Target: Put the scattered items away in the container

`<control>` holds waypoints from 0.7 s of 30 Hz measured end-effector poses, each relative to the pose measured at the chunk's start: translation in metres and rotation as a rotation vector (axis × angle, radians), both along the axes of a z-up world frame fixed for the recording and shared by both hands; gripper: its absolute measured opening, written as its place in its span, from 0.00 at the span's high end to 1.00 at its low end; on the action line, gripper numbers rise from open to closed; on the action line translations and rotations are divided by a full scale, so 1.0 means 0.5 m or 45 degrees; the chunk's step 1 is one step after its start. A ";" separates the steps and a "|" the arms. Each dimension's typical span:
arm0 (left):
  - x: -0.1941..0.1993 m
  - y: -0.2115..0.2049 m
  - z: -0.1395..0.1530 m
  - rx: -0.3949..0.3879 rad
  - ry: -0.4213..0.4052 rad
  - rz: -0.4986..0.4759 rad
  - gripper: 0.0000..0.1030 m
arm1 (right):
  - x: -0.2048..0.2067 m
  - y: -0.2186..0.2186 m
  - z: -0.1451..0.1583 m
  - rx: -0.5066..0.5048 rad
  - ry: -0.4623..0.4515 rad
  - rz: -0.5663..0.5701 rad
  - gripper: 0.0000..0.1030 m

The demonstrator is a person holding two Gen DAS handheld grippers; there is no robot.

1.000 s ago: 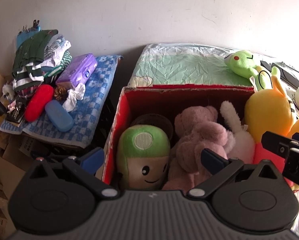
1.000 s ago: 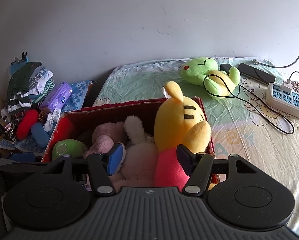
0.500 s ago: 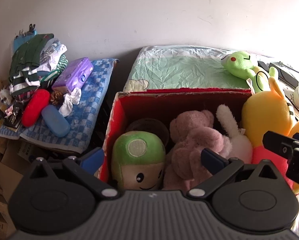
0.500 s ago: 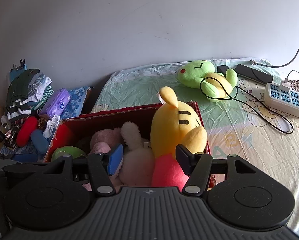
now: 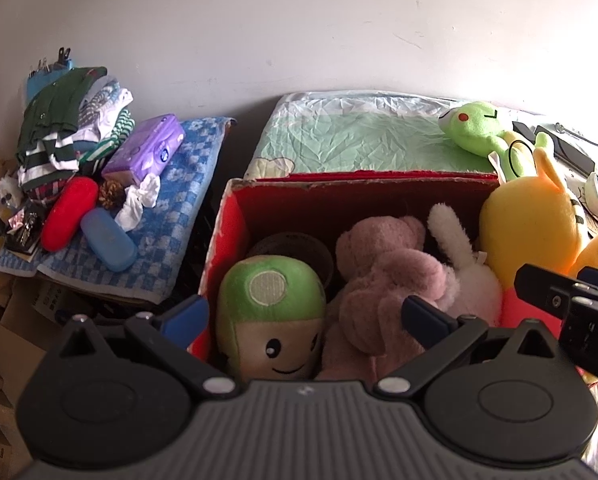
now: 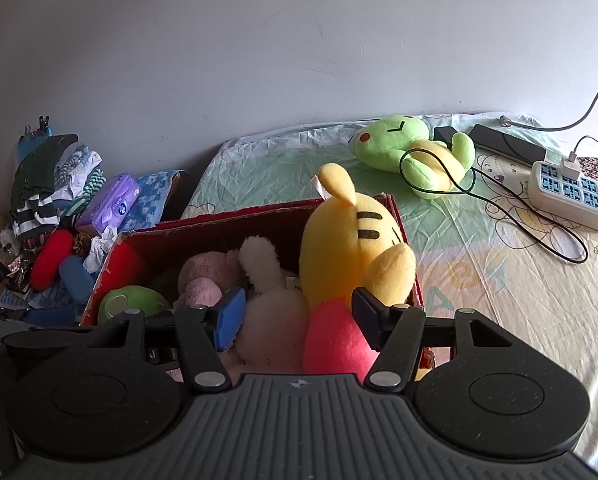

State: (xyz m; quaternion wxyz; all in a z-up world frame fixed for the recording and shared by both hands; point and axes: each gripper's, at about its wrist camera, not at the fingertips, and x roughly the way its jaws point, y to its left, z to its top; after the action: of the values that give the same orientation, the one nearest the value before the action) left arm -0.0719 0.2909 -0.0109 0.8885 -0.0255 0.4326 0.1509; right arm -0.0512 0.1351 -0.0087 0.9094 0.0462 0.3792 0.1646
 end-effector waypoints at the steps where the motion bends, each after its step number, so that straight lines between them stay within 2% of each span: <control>1: 0.000 0.002 0.000 -0.004 0.000 0.000 0.00 | 0.000 0.000 0.000 -0.001 -0.001 0.000 0.40; 21: -0.005 0.003 0.000 -0.016 0.005 0.004 0.00 | -0.002 0.001 0.000 -0.001 -0.003 -0.002 0.39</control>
State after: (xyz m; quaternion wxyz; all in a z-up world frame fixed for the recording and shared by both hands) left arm -0.0743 0.2925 -0.0110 0.8873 -0.0314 0.4352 0.1496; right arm -0.0521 0.1354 -0.0089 0.9099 0.0459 0.3783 0.1638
